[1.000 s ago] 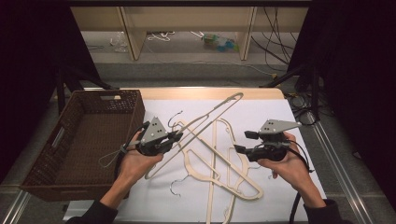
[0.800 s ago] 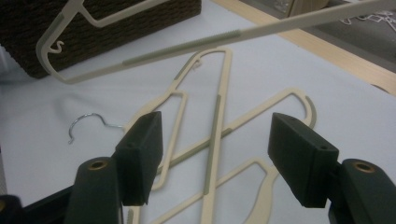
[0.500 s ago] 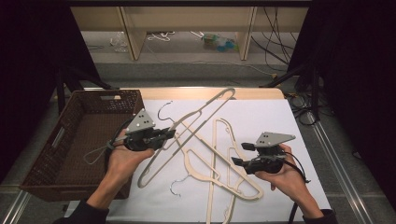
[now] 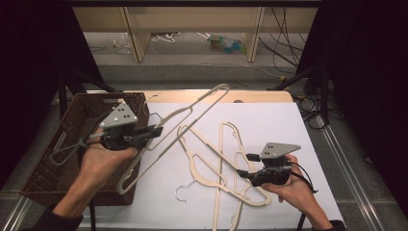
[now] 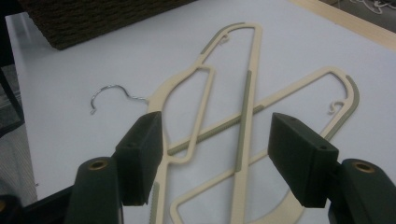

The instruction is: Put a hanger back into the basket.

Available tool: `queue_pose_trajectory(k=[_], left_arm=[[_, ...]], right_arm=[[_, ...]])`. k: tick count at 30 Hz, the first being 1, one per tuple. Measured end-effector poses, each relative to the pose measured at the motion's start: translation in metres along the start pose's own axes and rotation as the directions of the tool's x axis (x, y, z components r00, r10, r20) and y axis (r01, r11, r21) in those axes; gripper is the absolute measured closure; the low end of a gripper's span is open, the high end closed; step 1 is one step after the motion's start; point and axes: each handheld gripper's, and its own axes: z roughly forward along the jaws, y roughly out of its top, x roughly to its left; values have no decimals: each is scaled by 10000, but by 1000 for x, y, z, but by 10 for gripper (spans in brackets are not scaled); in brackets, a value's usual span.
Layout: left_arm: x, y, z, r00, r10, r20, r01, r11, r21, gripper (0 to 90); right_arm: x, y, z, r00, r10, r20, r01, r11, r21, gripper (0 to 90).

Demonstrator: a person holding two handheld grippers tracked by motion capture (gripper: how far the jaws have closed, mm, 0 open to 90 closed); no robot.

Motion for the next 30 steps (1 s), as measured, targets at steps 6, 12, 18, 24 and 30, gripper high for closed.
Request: queue_pose_trajectory(k=[6, 12, 18, 24, 30], left_arm=[[16, 6, -22, 9981, -601, 120, 606, 9971, -467, 860], [23, 11, -37, 9924, -1170, 394, 1196, 9902, -720, 860], [31, 18, -51, 9914, -1296, 201, 1308, 9887, -727, 860], [47, 19, -70, 9930, -1145, -295, 1125, 9916, -637, 860], [70, 9, -84, 9922, -1097, -586, 1068, 9930, -494, 860]], right_arm=[[1, -2, 0, 10000, -15, -56, 15, 10000, -7, 366], [2, -3, 2, 9999, -64, -98, 65, 9999, 78, 366], [2, -4, 2, 10000, 6, -85, -5, 10000, 84, 366], [2, -6, 2, 9999, -30, -106, 31, 10000, 91, 365], [4, -7, 3, 9999, -11, -149, 12, 9999, 104, 358]])
